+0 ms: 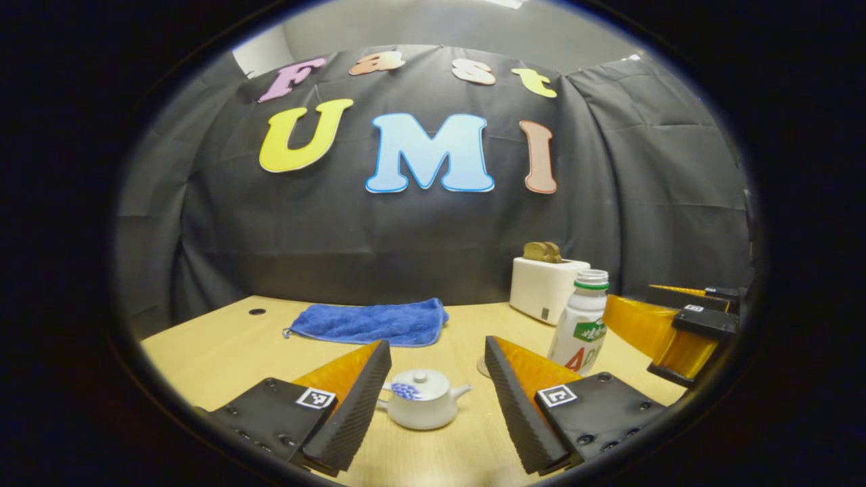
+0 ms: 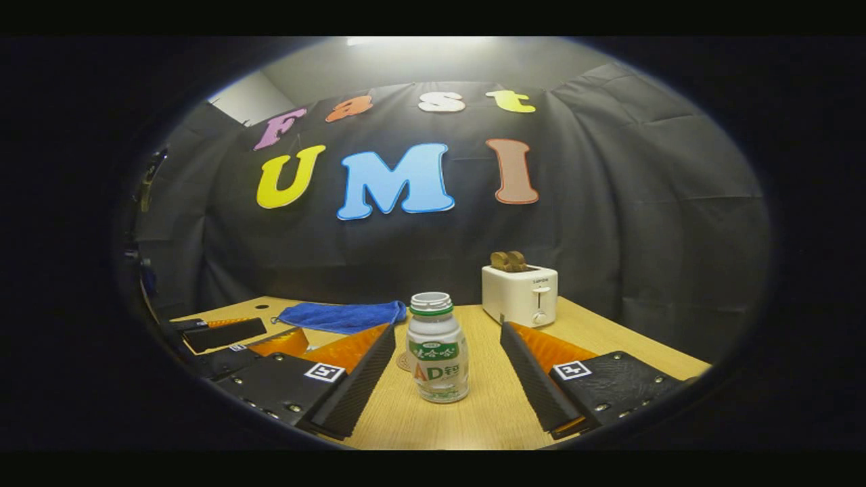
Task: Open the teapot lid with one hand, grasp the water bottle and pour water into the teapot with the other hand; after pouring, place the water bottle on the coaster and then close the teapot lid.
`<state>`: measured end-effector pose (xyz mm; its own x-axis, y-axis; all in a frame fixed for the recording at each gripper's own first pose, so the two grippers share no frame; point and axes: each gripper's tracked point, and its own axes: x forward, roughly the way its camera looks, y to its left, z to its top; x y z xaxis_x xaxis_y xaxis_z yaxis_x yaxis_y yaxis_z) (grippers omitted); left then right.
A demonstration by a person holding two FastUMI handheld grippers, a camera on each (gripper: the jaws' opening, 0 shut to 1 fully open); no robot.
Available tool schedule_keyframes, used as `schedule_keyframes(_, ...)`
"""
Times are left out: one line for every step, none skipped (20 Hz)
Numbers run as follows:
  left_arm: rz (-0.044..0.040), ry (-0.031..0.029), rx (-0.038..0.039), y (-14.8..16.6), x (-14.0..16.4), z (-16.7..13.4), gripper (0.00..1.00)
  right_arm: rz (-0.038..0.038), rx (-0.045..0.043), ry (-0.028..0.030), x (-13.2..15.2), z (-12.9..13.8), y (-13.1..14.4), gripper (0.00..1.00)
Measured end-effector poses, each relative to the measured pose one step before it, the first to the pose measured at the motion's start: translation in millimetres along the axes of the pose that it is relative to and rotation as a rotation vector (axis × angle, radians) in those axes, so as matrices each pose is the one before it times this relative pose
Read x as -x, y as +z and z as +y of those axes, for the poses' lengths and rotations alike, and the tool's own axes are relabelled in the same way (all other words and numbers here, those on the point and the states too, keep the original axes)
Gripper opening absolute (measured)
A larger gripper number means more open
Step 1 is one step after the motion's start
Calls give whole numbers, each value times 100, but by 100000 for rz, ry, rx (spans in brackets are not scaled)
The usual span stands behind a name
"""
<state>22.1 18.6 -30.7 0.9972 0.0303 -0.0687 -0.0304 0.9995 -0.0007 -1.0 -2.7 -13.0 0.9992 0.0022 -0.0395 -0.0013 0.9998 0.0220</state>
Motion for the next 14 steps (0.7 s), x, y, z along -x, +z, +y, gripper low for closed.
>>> schedule_keyframes(565,135,-192,-55,-412,168,93,230,-53,116,1,36,-51,96)
schedule_keyframes(513,80,-255,-347,-406,97,89,424,-122,173,-73,34,-181,96)
schedule_keyframes(752,15,52,-134,-470,147,90,420,-169,160,-47,37,-144,96)
schedule_keyframes(465,246,406,-174,-509,222,90,360,-129,39,-68,-38,-224,96)
schedule_keyframes(570,292,567,-18,-602,345,90,331,-33,-84,7,-87,-50,96)
schedule_keyframes(639,230,308,-336,-592,205,87,353,-114,-243,-59,-132,-203,96)
schedule_keyframes(713,457,-98,-35,-529,242,90,255,-93,-158,-56,-93,-64,96)
schedule_keyframes(860,595,-569,-357,-645,267,93,193,-135,-288,-131,-148,-157,96)
schedule_keyframes(628,174,-828,-123,-656,176,93,222,-84,-315,-39,-121,-28,96)
schedule_keyframes(966,242,-574,-412,-592,105,83,202,-140,-315,-86,-150,-192,96)
schedule_keyframes(763,315,-263,-272,-462,255,88,224,-69,-118,-35,-60,24,96)
schedule_keyframes(1051,-471,4,-557,-465,-105,85,263,17,-296,-74,-141,-204,96)
schedule_keyframes(1326,-208,126,-540,-441,-133,82,318,155,-148,-71,-79,-95,96)
schedule_keyframes(1181,-278,320,-561,-342,-31,81,309,153,-326,-101,-126,-180,96)
